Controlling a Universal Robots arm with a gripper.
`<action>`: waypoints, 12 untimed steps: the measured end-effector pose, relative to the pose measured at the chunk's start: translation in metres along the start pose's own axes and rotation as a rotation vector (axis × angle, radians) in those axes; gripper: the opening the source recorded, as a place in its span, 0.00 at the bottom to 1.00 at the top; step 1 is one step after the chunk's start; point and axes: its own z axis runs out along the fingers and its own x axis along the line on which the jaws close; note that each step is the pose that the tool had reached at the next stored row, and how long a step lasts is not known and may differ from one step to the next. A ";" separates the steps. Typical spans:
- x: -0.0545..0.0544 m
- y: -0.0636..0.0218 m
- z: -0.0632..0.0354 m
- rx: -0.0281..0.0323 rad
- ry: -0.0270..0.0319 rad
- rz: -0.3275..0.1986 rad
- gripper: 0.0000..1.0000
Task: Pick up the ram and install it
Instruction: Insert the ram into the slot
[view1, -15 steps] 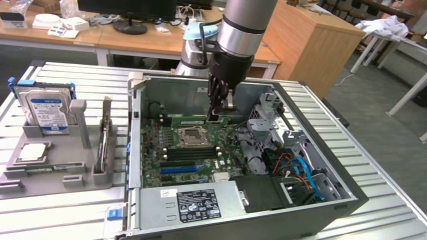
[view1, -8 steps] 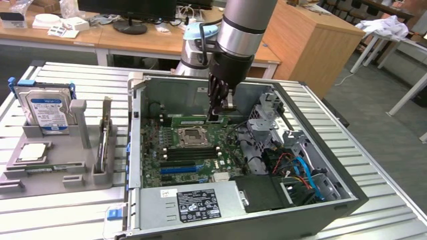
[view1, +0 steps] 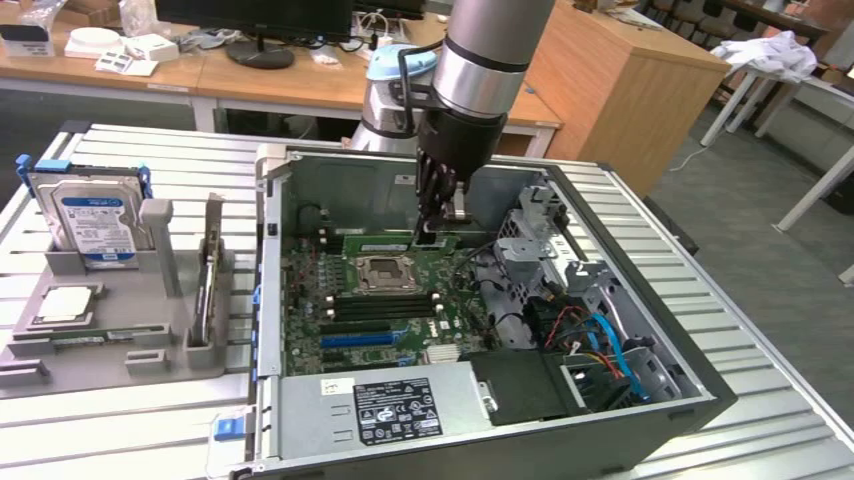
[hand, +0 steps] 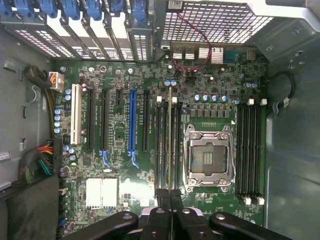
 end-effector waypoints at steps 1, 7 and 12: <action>0.000 0.0000 0.0014 0.0000 0.0000 0.000 0.12; 0.000 -0.0002 0.0116 0.0001 -0.0001 0.000 0.12; 0.001 -0.0004 0.0207 0.0001 0.0000 0.000 0.12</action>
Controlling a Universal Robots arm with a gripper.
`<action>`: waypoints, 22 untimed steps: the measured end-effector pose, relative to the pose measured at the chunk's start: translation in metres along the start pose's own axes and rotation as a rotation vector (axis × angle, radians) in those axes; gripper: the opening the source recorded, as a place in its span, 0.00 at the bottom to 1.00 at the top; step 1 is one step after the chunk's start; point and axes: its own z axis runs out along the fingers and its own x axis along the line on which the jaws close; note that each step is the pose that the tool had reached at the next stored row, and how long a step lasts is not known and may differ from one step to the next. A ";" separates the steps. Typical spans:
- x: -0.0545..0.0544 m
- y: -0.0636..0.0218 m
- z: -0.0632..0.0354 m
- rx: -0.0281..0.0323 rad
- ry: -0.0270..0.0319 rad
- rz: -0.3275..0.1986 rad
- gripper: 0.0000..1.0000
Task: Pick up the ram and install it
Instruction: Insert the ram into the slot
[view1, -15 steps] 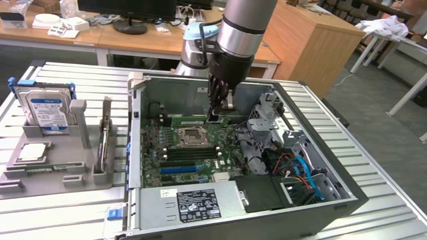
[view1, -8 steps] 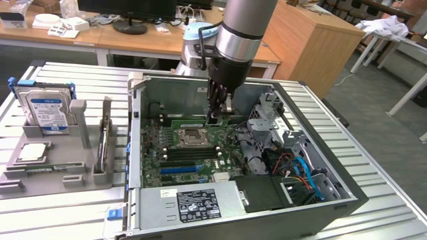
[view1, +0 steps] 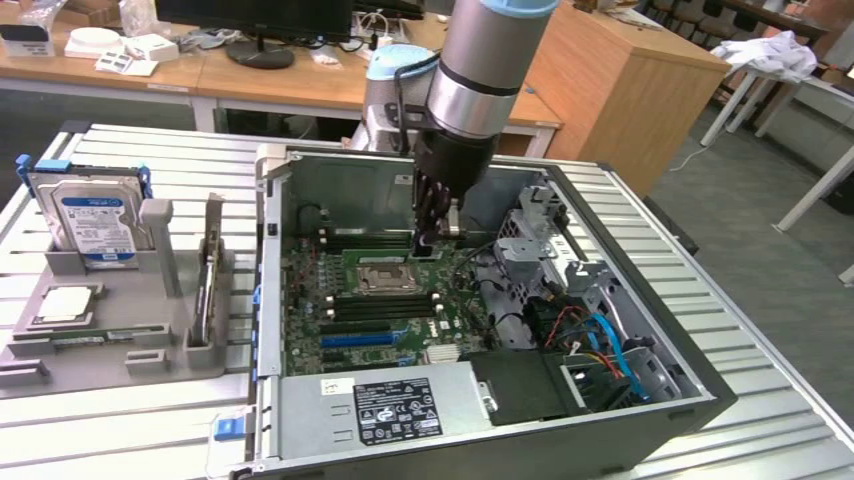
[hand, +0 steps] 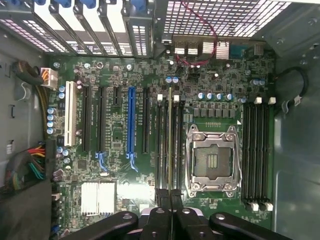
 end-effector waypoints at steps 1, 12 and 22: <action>0.000 0.0000 0.0018 0.0000 0.0000 0.000 0.12; 0.001 -0.0002 0.0126 -0.0001 0.0002 0.000 0.12; 0.001 -0.0002 0.0130 -0.0025 -0.0001 0.008 0.12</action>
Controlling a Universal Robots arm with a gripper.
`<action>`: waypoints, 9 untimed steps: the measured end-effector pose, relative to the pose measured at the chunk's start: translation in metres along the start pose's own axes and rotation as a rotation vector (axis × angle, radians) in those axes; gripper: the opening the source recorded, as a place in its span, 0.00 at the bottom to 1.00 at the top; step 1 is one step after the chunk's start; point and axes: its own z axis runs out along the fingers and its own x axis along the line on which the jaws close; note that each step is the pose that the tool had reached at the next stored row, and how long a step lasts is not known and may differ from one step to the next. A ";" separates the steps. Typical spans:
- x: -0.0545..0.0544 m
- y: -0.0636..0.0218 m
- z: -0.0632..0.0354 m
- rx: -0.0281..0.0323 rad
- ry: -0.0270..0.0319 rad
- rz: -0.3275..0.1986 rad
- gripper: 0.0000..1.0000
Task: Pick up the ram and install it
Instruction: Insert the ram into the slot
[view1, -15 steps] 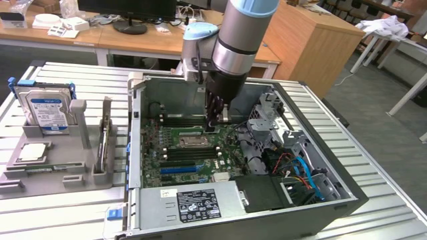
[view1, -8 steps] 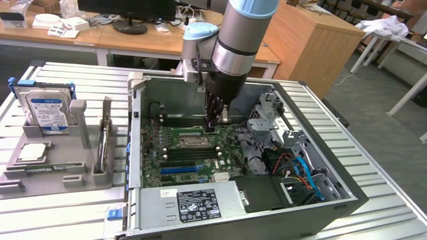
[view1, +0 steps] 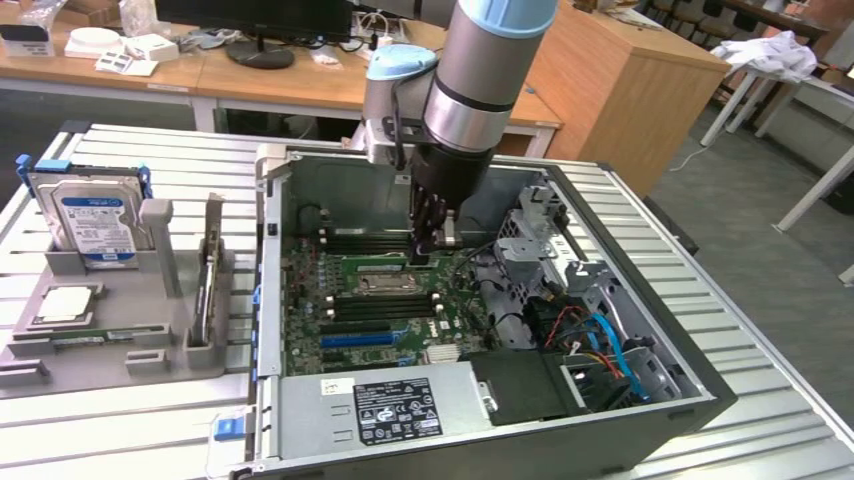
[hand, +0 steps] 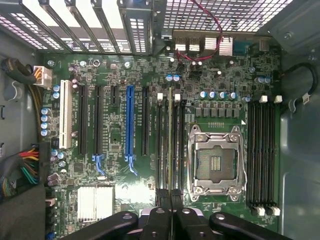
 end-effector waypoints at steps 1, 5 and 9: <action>0.000 0.0000 0.0000 -0.0004 0.0000 0.002 0.12; 0.000 0.0000 0.0004 -0.0005 -0.0003 0.013 0.12; 0.000 0.0000 0.0005 -0.0004 -0.0004 0.017 0.12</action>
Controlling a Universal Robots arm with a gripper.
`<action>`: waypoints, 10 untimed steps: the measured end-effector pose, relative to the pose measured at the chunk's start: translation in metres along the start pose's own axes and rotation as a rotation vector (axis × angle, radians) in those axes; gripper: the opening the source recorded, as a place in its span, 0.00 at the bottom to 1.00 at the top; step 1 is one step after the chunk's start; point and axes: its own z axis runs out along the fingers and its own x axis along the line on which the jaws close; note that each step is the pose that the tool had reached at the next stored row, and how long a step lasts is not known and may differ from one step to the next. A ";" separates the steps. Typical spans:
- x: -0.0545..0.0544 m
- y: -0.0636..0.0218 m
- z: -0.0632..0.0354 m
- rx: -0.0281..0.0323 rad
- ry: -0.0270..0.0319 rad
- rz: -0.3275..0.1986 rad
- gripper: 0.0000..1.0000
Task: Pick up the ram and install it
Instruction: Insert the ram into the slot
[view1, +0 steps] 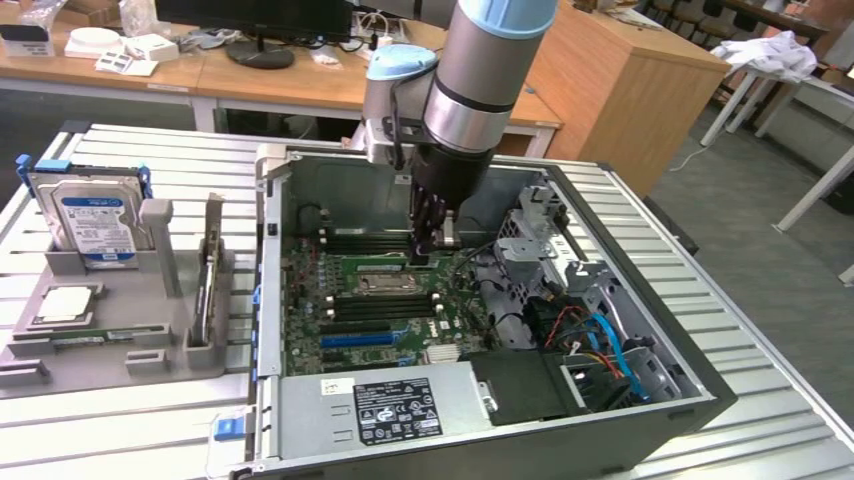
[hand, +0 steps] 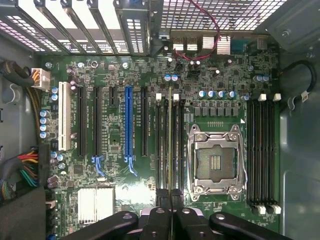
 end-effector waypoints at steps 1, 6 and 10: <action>0.000 0.0000 0.0000 0.0000 0.0000 0.000 0.12; 0.000 0.0000 0.0003 0.0003 -0.0002 0.009 0.12; 0.000 0.0000 0.0003 0.0003 -0.0002 0.010 0.12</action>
